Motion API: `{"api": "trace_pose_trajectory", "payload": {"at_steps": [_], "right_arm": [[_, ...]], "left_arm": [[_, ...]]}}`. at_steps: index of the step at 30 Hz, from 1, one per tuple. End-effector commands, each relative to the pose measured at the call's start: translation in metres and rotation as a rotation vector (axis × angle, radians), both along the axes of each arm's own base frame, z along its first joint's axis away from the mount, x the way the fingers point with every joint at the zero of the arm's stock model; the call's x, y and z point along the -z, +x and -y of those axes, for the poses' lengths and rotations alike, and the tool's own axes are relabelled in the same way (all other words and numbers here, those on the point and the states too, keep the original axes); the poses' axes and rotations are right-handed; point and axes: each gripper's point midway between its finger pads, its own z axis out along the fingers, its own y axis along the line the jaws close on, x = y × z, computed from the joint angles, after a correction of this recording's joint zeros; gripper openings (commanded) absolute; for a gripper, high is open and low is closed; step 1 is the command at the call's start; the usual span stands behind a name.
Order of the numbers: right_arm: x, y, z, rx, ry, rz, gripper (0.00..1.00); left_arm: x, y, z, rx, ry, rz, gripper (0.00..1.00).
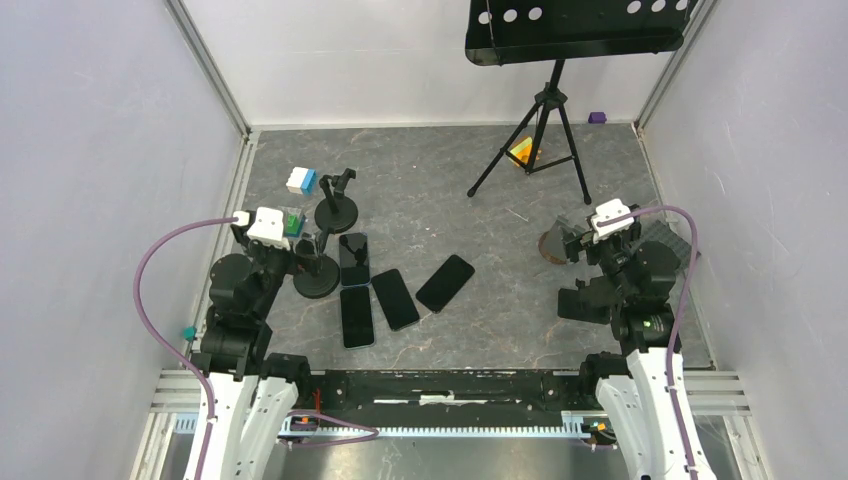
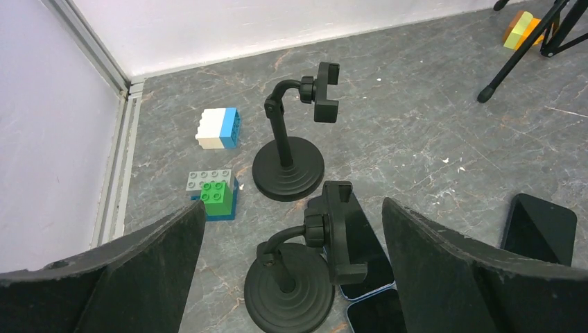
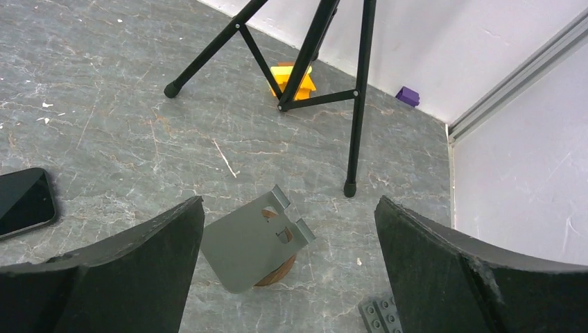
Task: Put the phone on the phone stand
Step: Pick up the phone stand at the center of the board.
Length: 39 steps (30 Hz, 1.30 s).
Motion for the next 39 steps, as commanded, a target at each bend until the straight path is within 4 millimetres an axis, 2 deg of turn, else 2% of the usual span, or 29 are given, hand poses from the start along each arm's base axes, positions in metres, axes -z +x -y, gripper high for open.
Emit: {"api": "trace_pose_trajectory", "payload": {"at_steps": [1,14,18,21,24,30,34,36,39], "right_arm": [[-0.003,0.001,-0.002,-0.01,0.001,0.018,0.97],[-0.001,-0.004,-0.024,-0.16,-0.046,0.01,0.97],[-0.003,0.005,-0.034,-0.209,-0.031,-0.019,0.97],[-0.006,0.013,-0.066,-0.287,-0.084,-0.043,0.98],[0.0,0.023,-0.095,-0.318,-0.164,-0.059,0.98],[0.031,0.029,-0.174,-0.484,-0.227,-0.106,0.98],[0.057,0.018,-0.228,-0.606,-0.303,-0.131,0.97],[0.078,0.004,-0.256,-0.681,-0.345,-0.168,0.97],[0.099,-0.013,-0.289,-0.769,-0.383,-0.209,0.97]], "left_arm": [[-0.002,-0.001,0.004,0.016,-0.023,0.014,1.0],[-0.004,-0.003,0.003,0.017,-0.007,0.016,1.0],[-0.002,-0.005,0.006,0.044,0.008,0.005,1.0],[0.004,-0.003,0.008,0.053,0.017,-0.011,1.0],[0.009,0.0,0.007,0.053,0.025,-0.031,1.0],[0.011,0.004,0.007,0.06,0.042,-0.069,1.0],[0.016,0.004,0.015,0.113,0.059,-0.105,1.0],[0.018,0.003,0.019,0.142,0.065,-0.118,1.0],[0.018,0.003,0.023,0.17,0.067,-0.125,1.0]]}}
